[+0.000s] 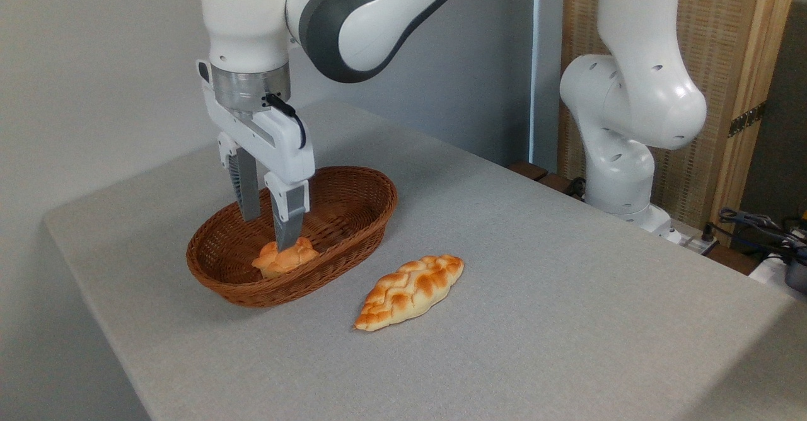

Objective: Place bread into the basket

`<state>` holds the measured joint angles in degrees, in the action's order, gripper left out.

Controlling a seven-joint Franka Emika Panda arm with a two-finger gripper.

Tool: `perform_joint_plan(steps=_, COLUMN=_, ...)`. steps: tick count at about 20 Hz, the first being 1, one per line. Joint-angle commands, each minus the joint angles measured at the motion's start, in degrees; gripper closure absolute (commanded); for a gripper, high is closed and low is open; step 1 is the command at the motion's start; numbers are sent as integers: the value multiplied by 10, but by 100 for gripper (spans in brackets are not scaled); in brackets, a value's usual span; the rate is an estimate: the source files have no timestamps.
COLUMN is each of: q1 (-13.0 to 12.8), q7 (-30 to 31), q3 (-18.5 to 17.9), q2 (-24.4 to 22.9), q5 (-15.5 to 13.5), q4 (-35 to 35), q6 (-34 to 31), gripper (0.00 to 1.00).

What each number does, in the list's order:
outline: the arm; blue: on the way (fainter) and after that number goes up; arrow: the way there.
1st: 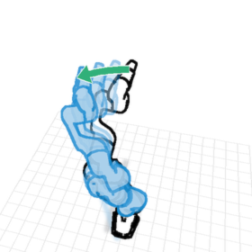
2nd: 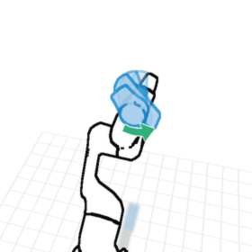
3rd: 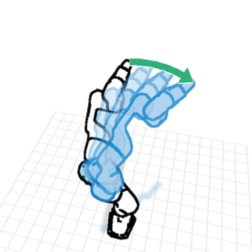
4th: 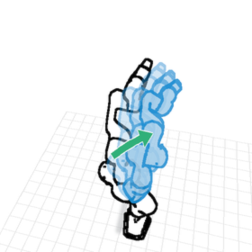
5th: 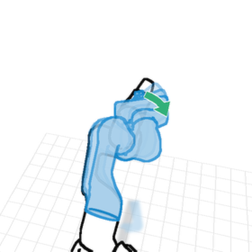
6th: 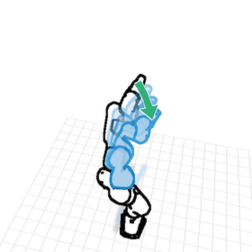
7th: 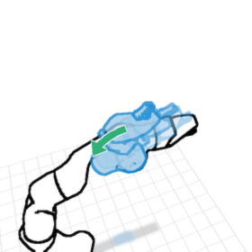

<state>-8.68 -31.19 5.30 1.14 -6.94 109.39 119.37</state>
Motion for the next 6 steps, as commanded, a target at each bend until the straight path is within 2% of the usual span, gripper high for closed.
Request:
perform_joint_plan(steps=1, q1=2, q7=-25, q3=-46, q2=-6, q5=23, q4=-1, q6=3, gripper=0)
perform_joint_plan(steps=4, q1=1, q7=-70, q3=-103, q2=-12, q5=21, q4=-1, q6=2, gripper=0)
perform_joint_plan(steps=6, q1=1, q7=-79, q3=-125, q2=-13, q5=21, q4=-1, q6=1, gripper=0)
